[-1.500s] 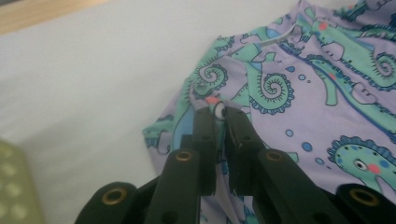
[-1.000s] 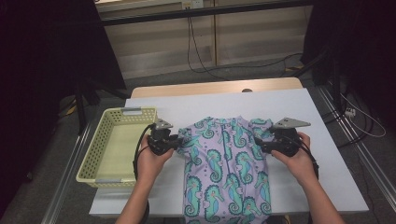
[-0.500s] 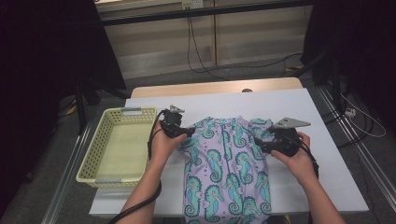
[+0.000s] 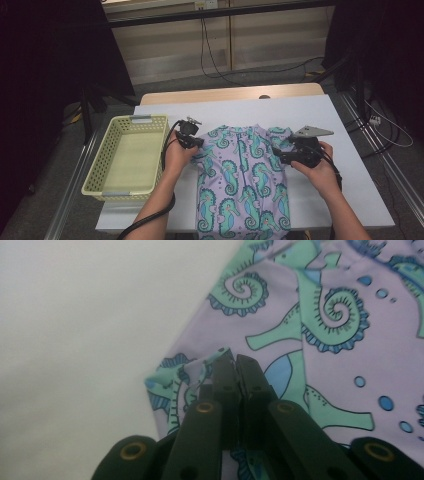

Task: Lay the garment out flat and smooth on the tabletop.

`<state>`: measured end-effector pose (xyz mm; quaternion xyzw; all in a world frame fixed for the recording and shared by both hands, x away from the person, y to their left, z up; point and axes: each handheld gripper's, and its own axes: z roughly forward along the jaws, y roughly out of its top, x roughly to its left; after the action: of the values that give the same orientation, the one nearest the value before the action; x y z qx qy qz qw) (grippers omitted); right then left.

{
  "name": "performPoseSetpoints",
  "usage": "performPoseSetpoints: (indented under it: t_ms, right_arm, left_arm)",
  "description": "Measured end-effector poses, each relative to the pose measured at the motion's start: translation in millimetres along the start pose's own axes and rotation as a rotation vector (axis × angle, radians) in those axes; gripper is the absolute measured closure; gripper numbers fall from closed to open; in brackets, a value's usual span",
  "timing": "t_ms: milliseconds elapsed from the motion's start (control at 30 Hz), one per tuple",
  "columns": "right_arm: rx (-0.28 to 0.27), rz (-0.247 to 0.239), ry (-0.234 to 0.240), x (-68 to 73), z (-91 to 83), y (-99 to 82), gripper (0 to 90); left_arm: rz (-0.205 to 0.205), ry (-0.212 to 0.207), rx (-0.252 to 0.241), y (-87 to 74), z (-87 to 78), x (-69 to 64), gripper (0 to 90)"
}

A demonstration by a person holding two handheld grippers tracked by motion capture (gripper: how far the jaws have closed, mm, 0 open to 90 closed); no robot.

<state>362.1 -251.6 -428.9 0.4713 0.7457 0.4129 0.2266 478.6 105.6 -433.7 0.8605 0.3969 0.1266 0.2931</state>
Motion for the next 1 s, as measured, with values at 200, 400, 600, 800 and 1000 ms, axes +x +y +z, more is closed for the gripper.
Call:
performPoseSetpoints:
  t_ms: [200, 400, 600, 800, 1000]
  right_arm:
    - [-0.003, 0.002, -0.005, -1.8, -1.4, 0.1, 26.1]
    - [-0.007, -0.002, -0.010, -0.5, -1.8, 1.5, 25.9]
    - [0.004, -0.010, -0.007, 2.6, 0.2, 0.9, 25.6]
    - [0.008, -0.013, 0.000, 3.1, 2.0, 1.0, 25.3]
    - [-0.001, -0.004, 0.008, 1.5, -0.2, 0.9, 25.2]
  left_arm:
    - [-0.004, 0.013, -0.045, 5.9, -30.8, 3.9, 90.0]
    - [-0.012, 0.028, -0.078, 3.8, -37.1, 7.1, 81.4]
    - [-0.011, 0.031, -0.075, 4.1, -12.3, 9.1, 67.1]
    - [-0.005, 0.060, -0.054, 7.1, 9.6, 14.0, 58.7]
    - [-0.040, 0.005, -0.013, 0.9, 18.6, 16.8, 81.8]
